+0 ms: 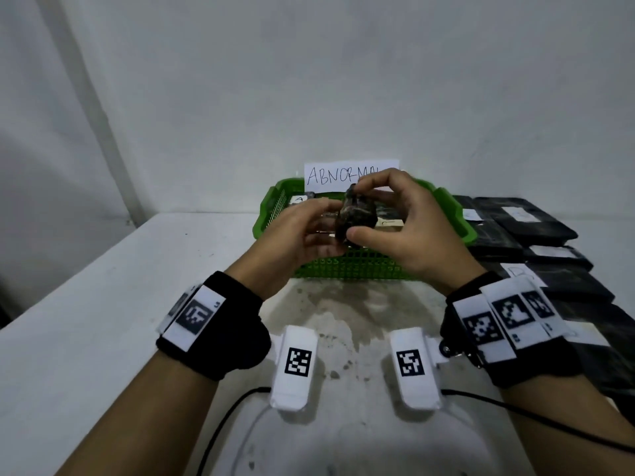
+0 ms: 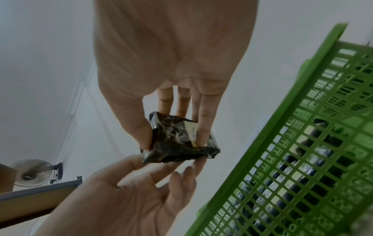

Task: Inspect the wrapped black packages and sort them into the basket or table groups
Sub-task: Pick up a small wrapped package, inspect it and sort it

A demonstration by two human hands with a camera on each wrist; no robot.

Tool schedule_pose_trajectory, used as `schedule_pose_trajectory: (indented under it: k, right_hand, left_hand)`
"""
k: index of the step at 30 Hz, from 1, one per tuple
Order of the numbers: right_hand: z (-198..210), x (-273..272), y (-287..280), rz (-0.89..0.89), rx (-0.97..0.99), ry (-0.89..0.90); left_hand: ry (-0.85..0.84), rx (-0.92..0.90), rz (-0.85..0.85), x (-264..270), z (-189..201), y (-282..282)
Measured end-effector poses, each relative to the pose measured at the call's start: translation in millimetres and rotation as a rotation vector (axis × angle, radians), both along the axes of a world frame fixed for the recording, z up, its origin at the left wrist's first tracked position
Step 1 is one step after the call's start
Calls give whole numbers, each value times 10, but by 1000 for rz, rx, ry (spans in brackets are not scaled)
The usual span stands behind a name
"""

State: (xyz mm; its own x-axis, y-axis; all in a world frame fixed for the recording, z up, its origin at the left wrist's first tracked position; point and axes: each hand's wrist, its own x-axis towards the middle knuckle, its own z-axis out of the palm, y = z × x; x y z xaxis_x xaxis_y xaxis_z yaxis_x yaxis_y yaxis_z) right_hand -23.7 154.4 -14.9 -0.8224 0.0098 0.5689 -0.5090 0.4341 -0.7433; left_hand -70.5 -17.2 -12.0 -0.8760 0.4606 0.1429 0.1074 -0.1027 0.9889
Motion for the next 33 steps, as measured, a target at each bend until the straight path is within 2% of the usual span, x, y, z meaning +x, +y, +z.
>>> schedule_pose_trajectory:
  k: [6,10,14,16,18,23,26,30,33]
  right_hand:
    - [32,84,-21,105,-26,11]
    - [85,129,-14,48,-56,26]
    - [81,73,23,-40,-196,-121]
    - [76,51,33,-5,-310,-244]
    - [65,35,31,27,-355,-282]
    - [41,20,21,-160,-220,-65]
    - [30,4,48,-203,-242,-53]
    - [130,59,95,-32,-405,-207]
    - [235,121,244,56,-406,-246]
  left_hand:
    - [-15,70,-3,16,33,-23]
    - [-1,60,-57,18,32,-45]
    - [73,24,-165,51,28,-66]
    - [100,1,-176,74,41,-67]
    - [120,-24,-169,100,52,-59]
    - [189,-129,-237,145,49,-64]
    - [268,-216,-222,137,42,-45]
    - [339,-196,-129,128,41,-31]
    - [338,-129,-113,117,63,-24]
